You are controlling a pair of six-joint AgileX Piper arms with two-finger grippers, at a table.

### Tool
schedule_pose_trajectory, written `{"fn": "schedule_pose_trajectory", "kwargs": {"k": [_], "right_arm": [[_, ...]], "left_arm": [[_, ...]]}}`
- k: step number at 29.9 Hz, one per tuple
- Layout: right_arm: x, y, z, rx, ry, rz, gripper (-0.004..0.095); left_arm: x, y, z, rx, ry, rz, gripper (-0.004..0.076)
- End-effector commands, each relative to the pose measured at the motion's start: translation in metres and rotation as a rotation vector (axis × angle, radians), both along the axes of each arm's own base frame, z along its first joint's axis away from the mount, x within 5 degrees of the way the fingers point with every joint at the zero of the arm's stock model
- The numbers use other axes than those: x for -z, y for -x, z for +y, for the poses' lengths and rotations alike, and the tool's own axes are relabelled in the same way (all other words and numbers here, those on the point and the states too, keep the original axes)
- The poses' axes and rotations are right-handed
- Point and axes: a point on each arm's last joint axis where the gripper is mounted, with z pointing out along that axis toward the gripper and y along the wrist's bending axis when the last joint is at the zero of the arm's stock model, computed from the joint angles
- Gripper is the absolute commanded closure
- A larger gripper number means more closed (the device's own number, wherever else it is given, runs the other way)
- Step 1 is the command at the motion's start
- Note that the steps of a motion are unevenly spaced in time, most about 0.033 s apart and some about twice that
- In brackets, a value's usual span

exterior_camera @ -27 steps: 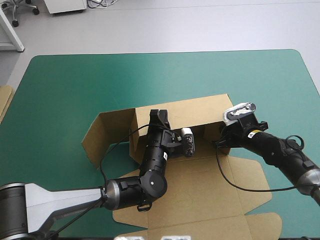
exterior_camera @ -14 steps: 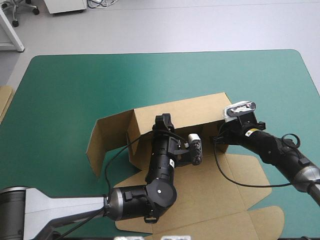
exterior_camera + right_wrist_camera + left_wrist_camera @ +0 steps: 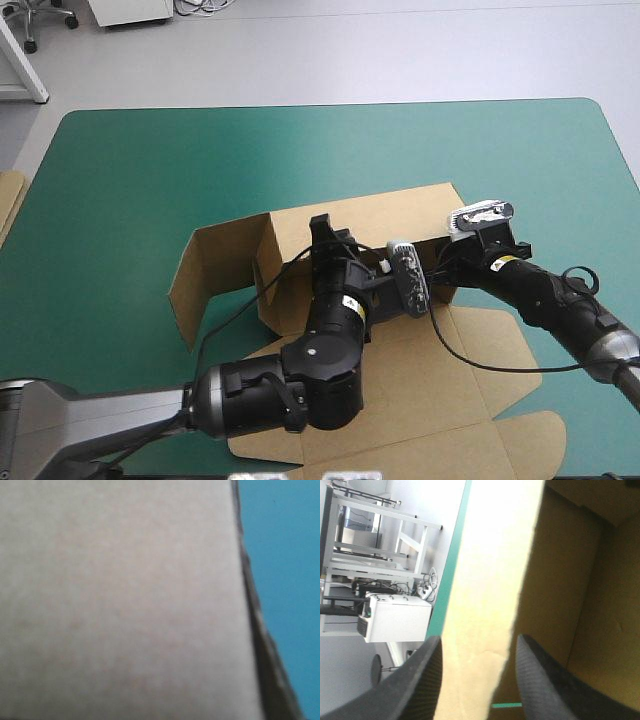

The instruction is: Fold the box

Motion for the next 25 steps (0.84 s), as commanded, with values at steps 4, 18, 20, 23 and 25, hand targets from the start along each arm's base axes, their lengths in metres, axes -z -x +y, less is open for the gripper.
{"fn": "schedule_pose_trajectory", "kwargs": {"k": [4, 18, 20, 23, 25], "right_arm": [[-0.016, -0.003, -0.001, 0.04, -0.055, -0.07, 0.0927], [-0.033, -0.003, 0.007, -0.024, -0.081, -0.004, 0.0926], [-0.045, -0.004, 0.009, -0.041, -0.095, 0.003, 0.0926], [-0.065, -0.006, 0.01, -0.043, -0.092, 0.008, 0.0926], [-0.079, -0.007, 0.008, -0.031, -0.061, 0.017, 0.0926]], "left_arm": [[-0.099, -0.014, 0.05, -0.07, 0.31, 0.065, 0.0386], [-0.116, -0.122, 0.182, -0.441, 0.589, 0.293, 0.0396], [-0.111, -0.135, 0.202, -0.472, 0.665, 0.355, 0.0396], [-0.108, -0.149, 0.233, -0.544, 0.739, 0.379, 0.0396], [-0.107, -0.153, 0.256, -0.622, 0.755, 0.36, 0.0396]]}}
